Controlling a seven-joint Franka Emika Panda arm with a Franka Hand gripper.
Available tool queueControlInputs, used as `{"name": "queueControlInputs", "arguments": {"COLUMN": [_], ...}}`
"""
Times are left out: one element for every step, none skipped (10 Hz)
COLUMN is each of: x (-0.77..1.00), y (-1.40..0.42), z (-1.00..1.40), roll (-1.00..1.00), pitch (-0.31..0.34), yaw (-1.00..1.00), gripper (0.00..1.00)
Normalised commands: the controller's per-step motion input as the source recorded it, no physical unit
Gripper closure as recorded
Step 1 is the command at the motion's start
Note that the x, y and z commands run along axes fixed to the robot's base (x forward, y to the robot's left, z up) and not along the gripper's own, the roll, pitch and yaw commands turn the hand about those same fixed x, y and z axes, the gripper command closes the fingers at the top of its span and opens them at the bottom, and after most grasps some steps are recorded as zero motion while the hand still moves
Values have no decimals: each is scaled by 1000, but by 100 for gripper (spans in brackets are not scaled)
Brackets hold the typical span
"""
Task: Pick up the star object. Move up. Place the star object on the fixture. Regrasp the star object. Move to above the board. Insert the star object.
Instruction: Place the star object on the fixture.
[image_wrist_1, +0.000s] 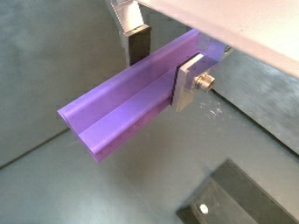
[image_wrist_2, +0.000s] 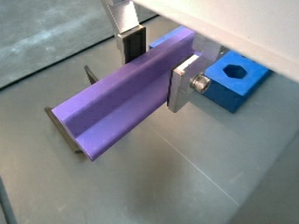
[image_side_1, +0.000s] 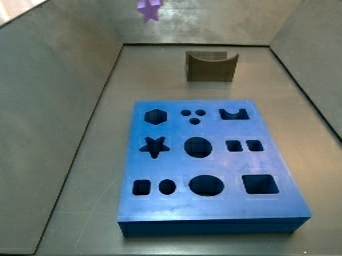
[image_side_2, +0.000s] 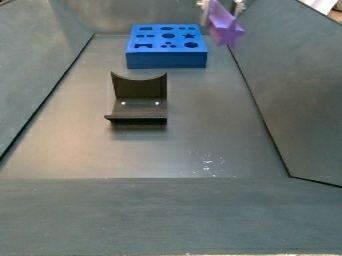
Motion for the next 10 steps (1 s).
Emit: {"name": "queueControlInputs", "arguments": {"x": [1000, 1000, 1000, 1000, 1000, 1000, 1000, 1000, 1000, 1000], "y": [-91, -83, -79, -71, -68, -62, 202, 220, 212, 166], "z": [-22, -24, -23, -23, -24, -21, -9, -7, -1, -1], "roll": [130, 133, 137, 142, 144, 149, -1000, -1000, -1000, -1000], "pitch": [34, 48, 57, 71, 79, 91, 65, 70, 77, 87], "yaw": [29, 39, 42, 46, 48, 49, -123, -127, -137, -136], "gripper": [100, 100, 100, 100, 100, 100, 100, 100, 100, 100]}}
